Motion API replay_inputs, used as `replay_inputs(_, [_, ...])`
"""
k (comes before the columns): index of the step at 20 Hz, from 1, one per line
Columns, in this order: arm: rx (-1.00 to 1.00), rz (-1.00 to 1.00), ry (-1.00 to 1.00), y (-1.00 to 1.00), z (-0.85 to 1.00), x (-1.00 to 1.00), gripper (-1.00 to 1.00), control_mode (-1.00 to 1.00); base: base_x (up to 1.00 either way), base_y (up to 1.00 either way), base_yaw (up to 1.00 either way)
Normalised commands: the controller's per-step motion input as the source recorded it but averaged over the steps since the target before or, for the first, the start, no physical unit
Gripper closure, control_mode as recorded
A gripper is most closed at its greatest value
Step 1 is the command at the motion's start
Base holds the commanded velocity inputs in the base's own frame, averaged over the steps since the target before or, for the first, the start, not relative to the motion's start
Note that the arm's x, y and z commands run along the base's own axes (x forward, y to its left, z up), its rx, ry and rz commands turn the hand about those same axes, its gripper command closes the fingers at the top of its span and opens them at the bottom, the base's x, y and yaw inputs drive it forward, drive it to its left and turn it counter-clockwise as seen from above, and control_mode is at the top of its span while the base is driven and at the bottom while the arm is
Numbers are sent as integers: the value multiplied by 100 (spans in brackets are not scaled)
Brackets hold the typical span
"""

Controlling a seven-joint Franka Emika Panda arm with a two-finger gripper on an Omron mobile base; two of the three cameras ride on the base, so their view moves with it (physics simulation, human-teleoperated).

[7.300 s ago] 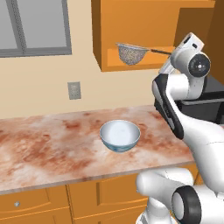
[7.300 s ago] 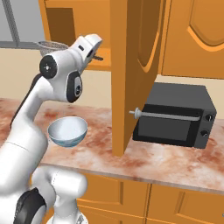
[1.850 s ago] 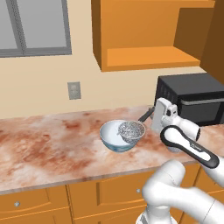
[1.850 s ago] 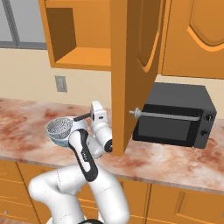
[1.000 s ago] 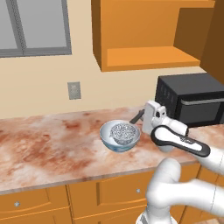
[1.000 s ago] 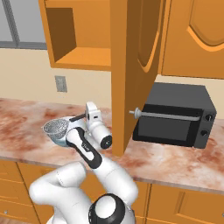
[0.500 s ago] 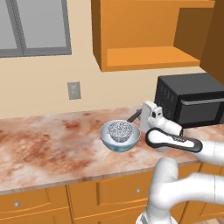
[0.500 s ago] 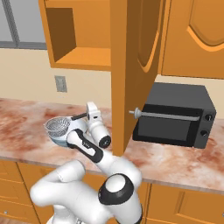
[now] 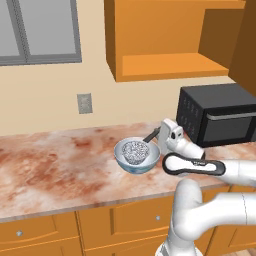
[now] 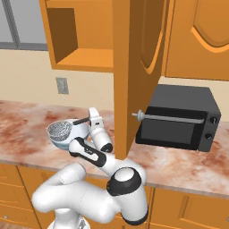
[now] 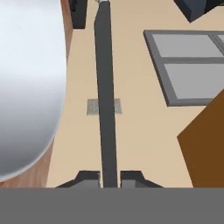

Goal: Open the cabinet and setup a tea strainer by placing it in the bowl upright.

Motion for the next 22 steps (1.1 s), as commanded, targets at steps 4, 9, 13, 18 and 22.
replay_inputs(4, [0, 0, -4, 0, -15, 0, 100, -100, 0, 0, 0])
replay_inputs(9, [-3, 0, 0, -2, -17, 0, 100, -100, 0, 0, 0])
replay_inputs(13, [-4, 0, 0, -3, -2, 0, 100, -100, 0, 0, 0])
replay_inputs(18, [-5, 0, 0, -5, -1, 0, 100, -100, 0, 0, 0])
replay_inputs(22, [-2, 0, 0, -1, -2, 0, 100, -100, 0, 0, 0])
